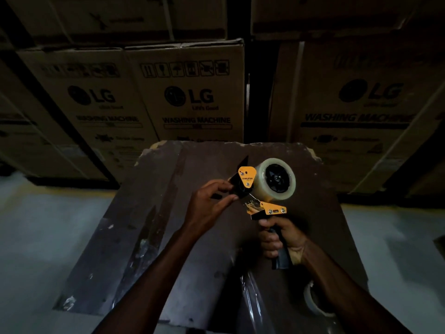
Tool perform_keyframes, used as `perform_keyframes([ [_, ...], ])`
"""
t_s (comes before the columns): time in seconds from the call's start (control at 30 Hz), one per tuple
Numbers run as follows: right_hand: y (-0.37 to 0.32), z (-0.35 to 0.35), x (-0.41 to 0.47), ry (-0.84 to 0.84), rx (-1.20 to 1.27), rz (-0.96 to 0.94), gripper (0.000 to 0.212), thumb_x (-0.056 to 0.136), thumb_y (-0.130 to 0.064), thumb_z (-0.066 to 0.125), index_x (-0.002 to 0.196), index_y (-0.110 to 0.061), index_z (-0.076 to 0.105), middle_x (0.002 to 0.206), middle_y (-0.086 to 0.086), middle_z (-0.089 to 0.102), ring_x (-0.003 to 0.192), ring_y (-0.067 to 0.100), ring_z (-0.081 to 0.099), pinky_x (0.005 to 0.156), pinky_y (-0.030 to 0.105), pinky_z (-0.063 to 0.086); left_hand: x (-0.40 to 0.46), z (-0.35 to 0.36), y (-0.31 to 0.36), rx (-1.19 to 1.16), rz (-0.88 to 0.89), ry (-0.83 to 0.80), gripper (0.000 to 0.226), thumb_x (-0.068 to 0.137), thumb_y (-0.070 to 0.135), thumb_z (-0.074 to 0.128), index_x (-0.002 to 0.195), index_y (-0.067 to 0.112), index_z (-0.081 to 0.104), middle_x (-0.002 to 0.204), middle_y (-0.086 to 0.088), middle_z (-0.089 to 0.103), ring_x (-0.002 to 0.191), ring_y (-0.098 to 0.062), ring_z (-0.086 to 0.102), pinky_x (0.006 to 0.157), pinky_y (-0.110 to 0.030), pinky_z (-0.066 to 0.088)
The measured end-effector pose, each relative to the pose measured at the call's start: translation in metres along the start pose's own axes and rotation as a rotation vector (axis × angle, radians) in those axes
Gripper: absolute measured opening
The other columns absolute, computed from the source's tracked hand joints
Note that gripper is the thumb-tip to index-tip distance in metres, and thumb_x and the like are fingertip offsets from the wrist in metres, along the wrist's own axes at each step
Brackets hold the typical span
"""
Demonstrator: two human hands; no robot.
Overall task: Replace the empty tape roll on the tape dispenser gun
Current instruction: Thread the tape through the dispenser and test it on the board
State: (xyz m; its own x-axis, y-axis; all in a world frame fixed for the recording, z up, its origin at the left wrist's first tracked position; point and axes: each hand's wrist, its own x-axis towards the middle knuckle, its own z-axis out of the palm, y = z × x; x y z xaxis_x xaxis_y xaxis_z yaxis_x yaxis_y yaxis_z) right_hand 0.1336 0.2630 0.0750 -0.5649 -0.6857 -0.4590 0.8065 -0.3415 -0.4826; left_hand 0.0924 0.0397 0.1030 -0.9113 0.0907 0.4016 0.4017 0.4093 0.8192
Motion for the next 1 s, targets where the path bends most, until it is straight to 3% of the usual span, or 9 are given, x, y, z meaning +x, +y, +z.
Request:
perform_keyframes([
  [0.17,0.009,0.005,0.009,-0.003,0.022,0.019,0.053,0.053,-0.020,0.092,0.066,-0.014,0.041,0.043,-0.002,0.038,0.030,0.010,0.035,0.038,0.022,0.037,0.009,-0.021,-0.007,-0.087,-0.081,-0.145,0.015,0.071,0.021,0.082,0.078,0.023,0.069,0.096,0.006,0.070,0.091,-0.012,0.069,0.081,-0.039,0.058],
  [0.27,0.013,0.009,0.014,-0.026,0.000,0.015,0.048,0.058,-0.021,0.090,0.060,-0.014,0.043,0.043,-0.002,0.037,0.030,0.010,0.036,0.039,0.023,0.037,0.016,-0.037,-0.009,-0.111,-0.172,-0.254,0.022,0.071,0.013,0.083,0.083,0.024,0.069,0.083,0.002,0.071,0.079,-0.006,0.068,0.079,-0.032,0.057],
  [0.37,0.016,0.014,0.018,-0.048,-0.052,0.028,0.042,0.062,-0.025,0.086,0.054,-0.013,0.047,0.043,-0.004,0.039,0.032,0.008,0.038,0.039,0.024,0.036,0.028,-0.053,-0.015,-0.069,-0.170,-0.339,0.026,0.067,0.019,0.085,0.086,0.029,0.071,0.077,0.003,0.070,0.076,-0.005,0.066,0.076,-0.031,0.053],
  [0.47,0.017,0.017,0.021,-0.016,-0.042,0.046,0.042,0.062,-0.024,0.086,0.057,-0.014,0.046,0.044,-0.004,0.039,0.032,0.008,0.037,0.039,0.024,0.038,0.036,-0.067,-0.016,0.078,-0.011,-0.398,0.015,0.067,0.028,0.084,0.074,0.020,0.073,0.085,0.005,0.069,0.087,-0.011,0.063,0.080,-0.031,0.050],
  [0.57,0.016,0.021,0.021,-0.062,-0.071,0.046,0.032,0.066,-0.026,0.083,0.056,-0.016,0.054,0.045,-0.006,0.043,0.033,0.006,0.039,0.040,0.023,0.040,0.037,-0.075,-0.010,0.047,0.017,-0.419,0.013,0.068,0.015,0.084,0.071,0.010,0.072,0.102,0.006,0.064,0.100,-0.001,0.062,0.085,-0.016,0.047],
  [0.7,0.018,0.018,0.018,-0.069,-0.136,0.108,0.034,0.067,-0.029,0.082,0.052,-0.016,0.054,0.043,-0.006,0.044,0.033,0.005,0.040,0.040,0.021,0.038,0.040,-0.087,-0.005,-0.052,-0.113,-0.466,0.012,0.072,0.012,0.081,0.077,0.007,0.071,0.083,0.000,0.075,0.084,-0.012,0.071,0.077,-0.028,0.056],
  [0.83,0.019,0.014,0.018,-0.111,-0.173,0.162,0.033,0.074,-0.029,0.077,0.055,-0.017,0.053,0.044,-0.007,0.047,0.034,0.005,0.042,0.041,0.020,0.038,0.044,-0.098,-0.003,-0.134,-0.138,-0.536,0.012,0.073,0.005,0.078,0.077,0.007,0.068,0.075,0.003,0.074,0.076,-0.007,0.069,0.072,-0.022,0.055],
  [1.0,0.020,0.012,0.017,-0.058,-0.171,0.236,0.043,0.068,-0.025,0.083,0.067,-0.016,0.041,0.045,-0.005,0.043,0.034,0.007,0.039,0.042,0.019,0.032,0.052,-0.108,-0.001,-0.170,-0.208,-0.658,0.018,0.071,-0.005,0.078,0.079,0.006,0.066,0.071,0.001,0.072,0.072,-0.010,0.068,0.070,-0.021,0.055],
])
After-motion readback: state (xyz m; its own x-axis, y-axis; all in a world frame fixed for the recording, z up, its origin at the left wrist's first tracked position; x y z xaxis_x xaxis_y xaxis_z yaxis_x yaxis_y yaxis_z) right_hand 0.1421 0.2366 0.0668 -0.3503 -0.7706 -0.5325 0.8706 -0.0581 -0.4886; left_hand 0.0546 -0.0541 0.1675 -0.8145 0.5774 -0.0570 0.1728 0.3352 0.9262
